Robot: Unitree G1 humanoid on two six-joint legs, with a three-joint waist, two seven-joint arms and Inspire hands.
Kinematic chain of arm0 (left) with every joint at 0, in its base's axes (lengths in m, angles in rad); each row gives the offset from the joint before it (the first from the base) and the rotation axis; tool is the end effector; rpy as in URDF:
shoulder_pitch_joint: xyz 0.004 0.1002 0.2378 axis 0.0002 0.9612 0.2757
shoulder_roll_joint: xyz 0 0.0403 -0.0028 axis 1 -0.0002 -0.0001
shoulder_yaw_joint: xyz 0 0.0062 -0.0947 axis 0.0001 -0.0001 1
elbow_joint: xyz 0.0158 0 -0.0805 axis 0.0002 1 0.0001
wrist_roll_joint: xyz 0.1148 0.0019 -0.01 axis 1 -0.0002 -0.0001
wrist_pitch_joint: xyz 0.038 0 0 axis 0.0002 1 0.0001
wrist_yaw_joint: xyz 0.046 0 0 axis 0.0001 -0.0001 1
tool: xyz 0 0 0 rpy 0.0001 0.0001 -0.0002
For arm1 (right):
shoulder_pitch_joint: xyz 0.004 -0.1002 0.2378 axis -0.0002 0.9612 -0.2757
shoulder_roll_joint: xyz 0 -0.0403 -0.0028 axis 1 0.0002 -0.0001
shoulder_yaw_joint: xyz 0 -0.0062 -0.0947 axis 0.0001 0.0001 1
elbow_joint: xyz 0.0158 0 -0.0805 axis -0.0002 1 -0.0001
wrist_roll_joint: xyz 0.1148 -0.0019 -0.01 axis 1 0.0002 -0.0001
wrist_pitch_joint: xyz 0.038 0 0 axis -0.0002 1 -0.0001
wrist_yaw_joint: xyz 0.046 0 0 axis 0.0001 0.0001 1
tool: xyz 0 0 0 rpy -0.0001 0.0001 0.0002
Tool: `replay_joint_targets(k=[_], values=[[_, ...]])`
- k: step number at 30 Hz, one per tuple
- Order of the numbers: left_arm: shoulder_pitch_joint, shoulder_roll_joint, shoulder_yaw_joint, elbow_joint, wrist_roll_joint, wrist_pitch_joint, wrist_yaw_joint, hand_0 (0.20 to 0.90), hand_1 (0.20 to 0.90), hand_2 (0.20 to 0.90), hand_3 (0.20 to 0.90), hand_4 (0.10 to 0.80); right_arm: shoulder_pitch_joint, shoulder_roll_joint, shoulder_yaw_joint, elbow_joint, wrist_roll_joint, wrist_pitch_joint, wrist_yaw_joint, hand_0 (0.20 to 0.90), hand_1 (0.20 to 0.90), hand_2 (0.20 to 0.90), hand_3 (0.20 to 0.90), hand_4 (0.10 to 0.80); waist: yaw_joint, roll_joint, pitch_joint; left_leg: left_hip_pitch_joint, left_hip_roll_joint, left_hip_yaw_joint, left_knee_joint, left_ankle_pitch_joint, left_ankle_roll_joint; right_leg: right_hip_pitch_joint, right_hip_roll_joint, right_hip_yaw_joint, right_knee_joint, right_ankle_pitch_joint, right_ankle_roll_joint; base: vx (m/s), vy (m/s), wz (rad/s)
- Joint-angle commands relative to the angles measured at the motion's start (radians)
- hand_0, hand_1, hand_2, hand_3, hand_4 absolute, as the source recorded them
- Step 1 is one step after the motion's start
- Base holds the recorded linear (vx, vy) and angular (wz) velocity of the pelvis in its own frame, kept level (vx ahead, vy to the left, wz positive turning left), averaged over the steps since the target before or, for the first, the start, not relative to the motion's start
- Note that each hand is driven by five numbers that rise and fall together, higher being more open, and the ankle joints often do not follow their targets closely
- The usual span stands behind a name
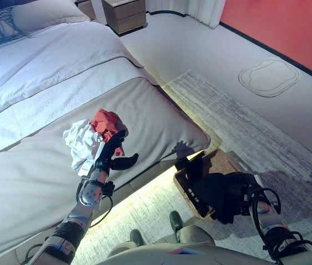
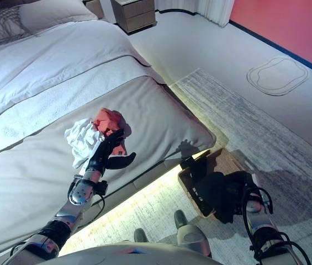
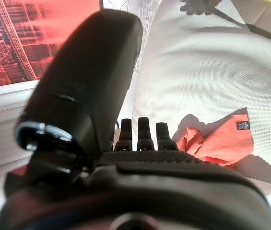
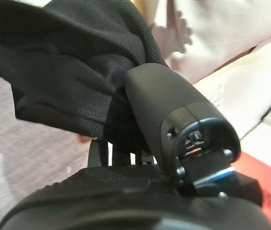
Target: Pick up the clothes from the bed and place them into the basket
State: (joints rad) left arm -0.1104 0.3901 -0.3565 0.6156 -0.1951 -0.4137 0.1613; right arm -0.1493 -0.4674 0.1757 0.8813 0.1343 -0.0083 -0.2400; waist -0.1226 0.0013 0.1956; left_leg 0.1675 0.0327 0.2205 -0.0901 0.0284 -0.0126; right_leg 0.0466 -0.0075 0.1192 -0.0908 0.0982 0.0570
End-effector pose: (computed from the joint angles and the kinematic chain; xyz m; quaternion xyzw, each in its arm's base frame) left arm 0.2062 0.1942 -0.0247 0.1398 0.0715 -0.0326 0.9871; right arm 0.1870 -0.2710 -0.0480 -0.2326 0.3318 -0.1533 0.9013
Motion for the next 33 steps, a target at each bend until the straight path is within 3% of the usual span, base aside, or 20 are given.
replay_joint_targets(k=[1,6,7,21,27,33], values=[[-0.145,0.015,-0.026,0.012,-0.007,-0.105,0.002,0.9,0.9,0.9,0.9,0.8,-0.135,-0.074,0.006,0.007,-0.023,-0.044,-0.061,0.3,0.3,0.3,0.2,0.1,0.018,-0.004,-0.046,-0.013,-0.003,-0.087,0.005,-0.073,0.009,-0.01,-0.033,-0.042,0.04,-0.014,0.021,0.014,-0.013,0.08],[-0.144,0.013,-0.027,0.026,-0.008,-0.115,-0.004,0.9,0.9,0.9,0.9,0.8,-0.164,-0.077,-0.005,0.079,-0.037,-0.027,-0.07,0.314,0.314,0.314,0.216,0.116,0.034,-0.006,-0.051,-0.018,-0.004,-0.101,0.003,-0.071,0.008,-0.006,-0.036,-0.05,0.033,-0.015,0.02,0.018,-0.018,0.09],[-0.145,0.013,-0.029,0.027,-0.007,-0.115,-0.005,0.9,0.9,0.9,0.9,0.8,-0.174,-0.078,-0.003,0.1,-0.041,-0.022,-0.072,0.9,0.9,0.9,0.9,0.8,0.039,-0.007,-0.051,-0.018,-0.004,-0.104,0.003,-0.07,0.009,-0.004,-0.036,-0.053,0.031,-0.015,0.019,0.024,-0.025,0.1],[-0.145,0.023,-0.019,0.022,-0.009,-0.124,-0.006,0.9,0.9,0.9,0.9,0.8,-0.172,-0.064,0.01,0.143,-0.058,0.025,-0.07,0.9,0.9,0.9,0.9,0.8,0.054,-0.007,-0.046,-0.02,-0.001,-0.123,0.003,-0.068,0.005,0.004,-0.042,-0.066,0.025,-0.017,0.018,0.005,-0.006,0.01],[-0.142,0.019,-0.018,0.022,-0.003,-0.129,0.004,0.9,0.9,0.9,0.9,0.8,-0.167,-0.061,0.015,0.16,-0.065,0.001,-0.086,0.9,0.9,0.9,0.9,0.8,0.058,-0.007,-0.043,-0.016,0.0,-0.127,0.003,-0.066,0.004,0.01,-0.043,-0.071,0.024,-0.017,0.017,0.0,0.0,0.0],[-0.127,0.017,-0.002,0.002,-0.002,-0.117,0.044,0.9,0.9,0.9,0.9,0.8,-0.19,-0.086,0.035,-0.053,-0.1,0.03,-0.186,0.9,0.9,0.9,0.9,0.8,0.058,-0.01,-0.032,-0.015,0.001,-0.138,0.003,-0.063,0.002,0.011,-0.044,-0.076,0.03,-0.018,0.013,0.0,0.0,0.0]])
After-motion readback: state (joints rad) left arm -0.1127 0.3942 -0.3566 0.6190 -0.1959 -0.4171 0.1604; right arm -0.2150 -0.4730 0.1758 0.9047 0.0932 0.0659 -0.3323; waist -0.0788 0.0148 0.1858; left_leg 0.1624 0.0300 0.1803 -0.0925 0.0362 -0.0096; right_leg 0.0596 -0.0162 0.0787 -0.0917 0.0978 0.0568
